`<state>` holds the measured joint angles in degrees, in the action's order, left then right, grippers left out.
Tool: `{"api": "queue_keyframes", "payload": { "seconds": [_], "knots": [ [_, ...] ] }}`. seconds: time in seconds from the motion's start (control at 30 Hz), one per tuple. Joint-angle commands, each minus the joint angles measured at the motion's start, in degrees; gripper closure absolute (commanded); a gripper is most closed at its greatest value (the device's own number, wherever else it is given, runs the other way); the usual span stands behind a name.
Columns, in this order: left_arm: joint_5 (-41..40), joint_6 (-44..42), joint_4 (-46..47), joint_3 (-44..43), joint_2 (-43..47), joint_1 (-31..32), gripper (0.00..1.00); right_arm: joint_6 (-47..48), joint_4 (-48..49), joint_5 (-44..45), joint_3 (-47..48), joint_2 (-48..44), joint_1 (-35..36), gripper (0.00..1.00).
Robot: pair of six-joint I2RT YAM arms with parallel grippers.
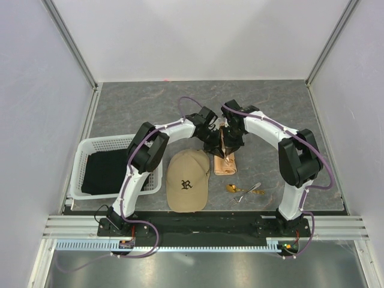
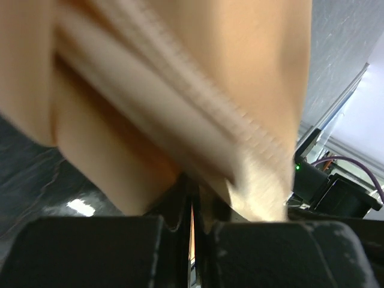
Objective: Fold the napkin into a case and place the utensils inside
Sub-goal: Smooth out the smaller rectangle-folded napkin at the center of the board.
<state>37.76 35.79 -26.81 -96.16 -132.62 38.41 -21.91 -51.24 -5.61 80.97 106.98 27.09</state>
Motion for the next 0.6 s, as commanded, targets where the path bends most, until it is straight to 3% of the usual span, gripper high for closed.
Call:
{"api": "queue_keyframes", "payload": {
  "seconds": [0.0, 0.1, 0.27, 0.47, 0.57],
  "knots": [
    [-1.72, 0.51, 2.37, -0.70, -1.16, 1.31, 0.98, -4.98, 2.64, -3.88, -2.56, -0.98, -1.77, 1.00],
    [-1.73, 0.59, 2.29, -1.31, 1.57, 0.88, 0.95, -3.15, 3.08, -3.97, -4.68, -2.38, -5.01, 1.00],
    [1.00, 0.42, 0.36, -1.93, 6.30, 0.00, 0.78, 0.72, 2.38, -4.15, -5.56, -4.15, -8.81, 1.00],
    [2.32, 0.16, -0.09, 0.44, 9.66, -1.67, 0.83, 1.96, 2.38, -3.97, -6.09, -4.23, -9.86, 1.00],
    [1.53, -0.02, -0.35, 1.41, 9.57, -2.82, 0.80, 2.05, 2.29, -3.80, -5.47, -4.23, -9.78, 1.00]
  ]
}}
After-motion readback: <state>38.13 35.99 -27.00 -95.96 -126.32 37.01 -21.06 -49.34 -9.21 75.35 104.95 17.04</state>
